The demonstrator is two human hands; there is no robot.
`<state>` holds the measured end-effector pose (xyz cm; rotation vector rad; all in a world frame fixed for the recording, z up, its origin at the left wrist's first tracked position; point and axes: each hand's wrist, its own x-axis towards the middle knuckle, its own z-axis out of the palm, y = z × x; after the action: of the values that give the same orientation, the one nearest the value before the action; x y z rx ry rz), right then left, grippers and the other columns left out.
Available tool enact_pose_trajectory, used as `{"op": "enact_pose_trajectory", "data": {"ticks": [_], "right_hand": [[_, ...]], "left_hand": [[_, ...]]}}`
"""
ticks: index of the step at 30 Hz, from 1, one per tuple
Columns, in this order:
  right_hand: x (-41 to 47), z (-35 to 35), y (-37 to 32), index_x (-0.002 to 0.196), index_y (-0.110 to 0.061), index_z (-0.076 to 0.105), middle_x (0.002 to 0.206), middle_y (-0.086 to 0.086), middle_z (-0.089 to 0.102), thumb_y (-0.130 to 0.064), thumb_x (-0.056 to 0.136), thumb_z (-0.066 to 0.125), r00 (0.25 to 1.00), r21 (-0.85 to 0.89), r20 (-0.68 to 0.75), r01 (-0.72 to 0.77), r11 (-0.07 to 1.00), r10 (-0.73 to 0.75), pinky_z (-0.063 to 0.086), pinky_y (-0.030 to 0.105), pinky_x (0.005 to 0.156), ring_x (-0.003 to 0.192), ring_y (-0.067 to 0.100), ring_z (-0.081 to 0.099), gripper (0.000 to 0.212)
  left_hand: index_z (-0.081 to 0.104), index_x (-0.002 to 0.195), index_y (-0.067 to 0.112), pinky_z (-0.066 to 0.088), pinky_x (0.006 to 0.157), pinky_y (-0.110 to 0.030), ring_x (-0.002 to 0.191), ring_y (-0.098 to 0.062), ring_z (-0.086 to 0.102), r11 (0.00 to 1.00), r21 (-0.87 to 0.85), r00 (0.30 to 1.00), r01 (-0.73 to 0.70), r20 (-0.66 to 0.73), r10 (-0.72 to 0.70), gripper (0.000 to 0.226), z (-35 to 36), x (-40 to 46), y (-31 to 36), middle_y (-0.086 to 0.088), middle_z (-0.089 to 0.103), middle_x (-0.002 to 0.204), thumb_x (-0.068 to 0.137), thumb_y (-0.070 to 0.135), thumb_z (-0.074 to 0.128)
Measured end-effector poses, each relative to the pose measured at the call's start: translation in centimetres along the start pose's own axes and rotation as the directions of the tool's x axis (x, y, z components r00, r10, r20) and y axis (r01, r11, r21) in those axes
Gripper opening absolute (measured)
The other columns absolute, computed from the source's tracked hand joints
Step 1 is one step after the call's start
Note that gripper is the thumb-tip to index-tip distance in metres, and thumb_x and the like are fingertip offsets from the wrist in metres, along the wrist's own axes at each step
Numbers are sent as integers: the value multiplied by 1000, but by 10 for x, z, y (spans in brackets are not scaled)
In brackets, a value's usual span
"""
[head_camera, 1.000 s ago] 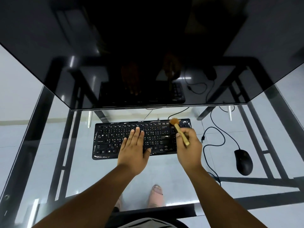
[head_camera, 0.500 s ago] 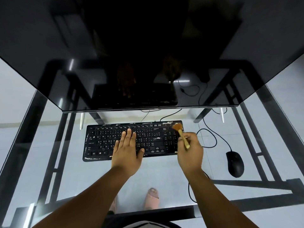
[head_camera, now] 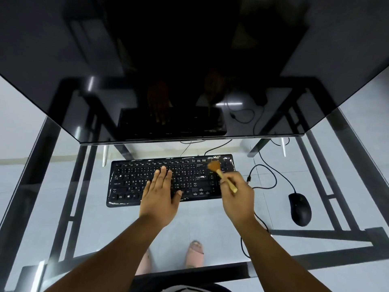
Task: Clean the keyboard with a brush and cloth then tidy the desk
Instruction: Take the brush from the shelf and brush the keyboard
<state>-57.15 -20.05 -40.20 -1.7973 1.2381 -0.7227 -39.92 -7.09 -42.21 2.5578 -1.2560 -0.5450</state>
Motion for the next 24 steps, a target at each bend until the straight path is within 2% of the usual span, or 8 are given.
{"op": "enact_pose_trajectory", "data": {"ticks": [2, 4, 9, 13, 16, 20, 22, 24], "right_hand": [[2, 3, 1, 92, -26, 58, 77, -6, 65, -16, 90, 59, 987, -39, -141, -76, 996, 70, 49, 33, 61, 68, 18, 58, 10], [0, 11, -6, 95, -25, 59, 81, -5, 65, -17, 91, 60, 983, -6, -176, -54, 999, 52, 48, 30, 64, 72, 16, 59, 9], [-17, 53, -38, 94, -19, 67, 80, -4, 66, -17, 90, 67, 994, 179, 7, 105, 978, -108, 44, 21, 61, 69, 11, 59, 5], [-34, 102, -62, 95, -18, 66, 75, -9, 64, -15, 89, 66, 980, 188, 110, 141, 972, -163, 39, 16, 57, 62, 5, 56, 6], [-46, 135, -85, 100, -18, 63, 79, -12, 66, -15, 89, 66, 971, 203, 154, 150, 968, -183, 43, 16, 55, 62, 7, 60, 12], [-56, 168, -103, 101, -17, 65, 71, -10, 63, -19, 91, 63, 932, 190, 253, 213, 958, -258, 40, 18, 53, 55, 8, 53, 10], [-59, 179, -104, 104, -18, 66, 76, -10, 64, -22, 91, 61, 918, 134, 303, 224, 965, -256, 40, 18, 57, 60, 6, 54, 15], [-63, 186, -102, 104, -19, 65, 84, -7, 67, -26, 89, 57, 938, 27, 268, 223, 974, -222, 40, 20, 61, 67, 7, 56, 18]], "left_hand": [[11, 154, 19, -1, 119, -34, 149, -14, -6, 1000, 2, 1000, 6, -21, -6, 68, -2, -4, -8, 4, -2, 163, 98, 49, 32], [13, 154, 19, -1, 119, -34, 149, -14, -3, 1000, 7, 999, 11, -52, -11, 69, -6, -7, -21, 4, 1, 163, 95, 51, 28], [17, 154, 18, 2, 121, -36, 149, -14, 0, 998, -23, 993, 61, -99, -63, 68, -21, -12, -58, 3, 6, 162, 97, 46, 39], [16, 153, 18, 2, 121, -36, 149, -15, 2, 995, -39, 988, 94, -116, -98, 70, -35, -20, -92, 2, 7, 162, 96, 46, 42], [13, 154, 18, 1, 120, -36, 150, -15, 1, 991, -49, 986, 122, -111, -127, 71, -43, -24, -117, 2, 5, 163, 95, 49, 40], [7, 155, 19, 5, 121, -36, 149, -13, -2, 987, -75, 987, 141, -72, -146, 79, -52, -27, -149, 3, 0, 163, 93, 59, 37], [3, 155, 19, 9, 121, -35, 149, -12, -2, 986, -87, 989, 145, -17, -147, 87, -53, -28, -162, 4, -1, 163, 89, 68, 35], [0, 155, 20, 10, 121, -34, 149, -11, -4, 990, -56, 991, 132, 36, -130, 97, -52, -30, -170, 4, -4, 162, 84, 76, 34]]}}
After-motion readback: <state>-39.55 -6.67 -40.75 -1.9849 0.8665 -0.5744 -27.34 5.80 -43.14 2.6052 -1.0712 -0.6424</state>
